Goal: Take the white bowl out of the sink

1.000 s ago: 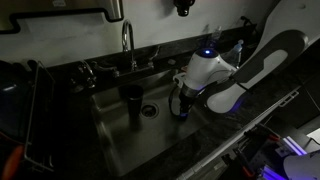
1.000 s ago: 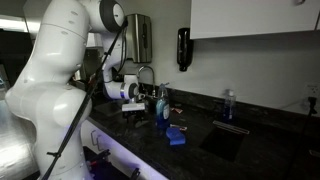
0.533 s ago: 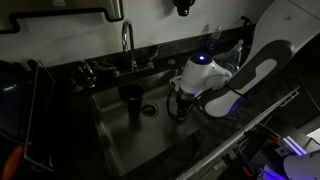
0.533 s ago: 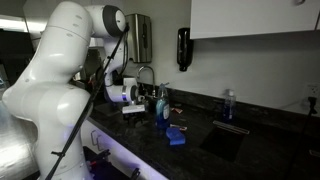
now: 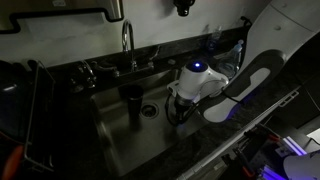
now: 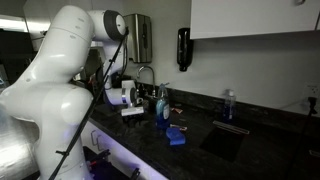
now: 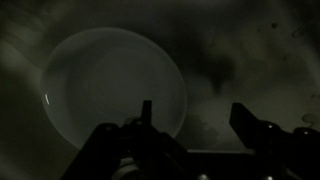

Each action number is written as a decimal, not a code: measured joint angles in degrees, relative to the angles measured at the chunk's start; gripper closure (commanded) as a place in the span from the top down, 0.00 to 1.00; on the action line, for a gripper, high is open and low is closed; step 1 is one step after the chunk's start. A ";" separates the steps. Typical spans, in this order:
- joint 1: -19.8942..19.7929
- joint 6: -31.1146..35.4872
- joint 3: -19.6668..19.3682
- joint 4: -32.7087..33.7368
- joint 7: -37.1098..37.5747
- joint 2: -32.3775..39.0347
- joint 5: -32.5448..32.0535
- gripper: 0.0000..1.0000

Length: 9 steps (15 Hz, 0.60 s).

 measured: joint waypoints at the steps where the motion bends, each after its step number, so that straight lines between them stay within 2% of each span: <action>1: 0.26 0.00 -0.27 0.03 0.06 0.12 -0.13 0.43; 7: 0.43 0.18 -1.27 0.34 0.10 0.66 -0.23 0.02; 9: 0.43 0.46 -1.62 0.45 0.10 0.66 -0.24 0.00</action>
